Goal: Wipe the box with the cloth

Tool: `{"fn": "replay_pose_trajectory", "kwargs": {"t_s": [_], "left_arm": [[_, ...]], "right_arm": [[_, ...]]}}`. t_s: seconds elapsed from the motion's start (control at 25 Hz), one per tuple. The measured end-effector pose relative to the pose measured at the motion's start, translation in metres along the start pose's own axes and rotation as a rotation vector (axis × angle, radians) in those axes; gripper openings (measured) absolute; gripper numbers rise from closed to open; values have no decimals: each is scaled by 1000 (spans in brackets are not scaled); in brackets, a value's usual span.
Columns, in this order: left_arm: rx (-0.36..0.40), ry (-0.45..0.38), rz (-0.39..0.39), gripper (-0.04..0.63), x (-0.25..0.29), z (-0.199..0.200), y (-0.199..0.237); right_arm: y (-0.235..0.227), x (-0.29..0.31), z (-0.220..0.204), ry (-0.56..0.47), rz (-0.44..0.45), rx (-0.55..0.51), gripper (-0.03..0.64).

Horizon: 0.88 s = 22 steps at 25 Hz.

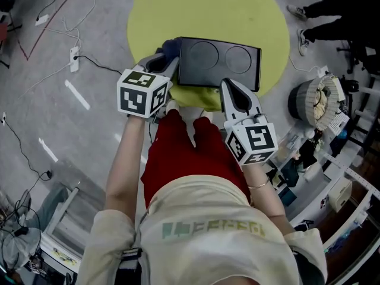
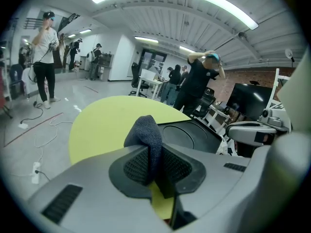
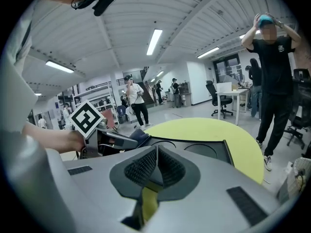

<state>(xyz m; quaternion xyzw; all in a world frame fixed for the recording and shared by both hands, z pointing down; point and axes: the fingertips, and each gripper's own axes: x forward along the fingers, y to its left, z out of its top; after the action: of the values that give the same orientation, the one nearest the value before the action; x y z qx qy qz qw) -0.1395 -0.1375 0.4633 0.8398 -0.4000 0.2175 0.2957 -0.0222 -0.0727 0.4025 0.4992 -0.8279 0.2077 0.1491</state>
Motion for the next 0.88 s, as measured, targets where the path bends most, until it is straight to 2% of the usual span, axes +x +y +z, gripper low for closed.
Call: {"fn": "replay_pose_trajectory", "kwargs": {"t_s": [0.4,0.88], "left_arm": [[-39,-19,72,64,-23,-25,-25],[-74,-4,157,64,-48,-60,-58]], "right_arm": [[4,-23,-23,32,100,-18,38],[-4,-55,-31,20,173,-47,38]]}}
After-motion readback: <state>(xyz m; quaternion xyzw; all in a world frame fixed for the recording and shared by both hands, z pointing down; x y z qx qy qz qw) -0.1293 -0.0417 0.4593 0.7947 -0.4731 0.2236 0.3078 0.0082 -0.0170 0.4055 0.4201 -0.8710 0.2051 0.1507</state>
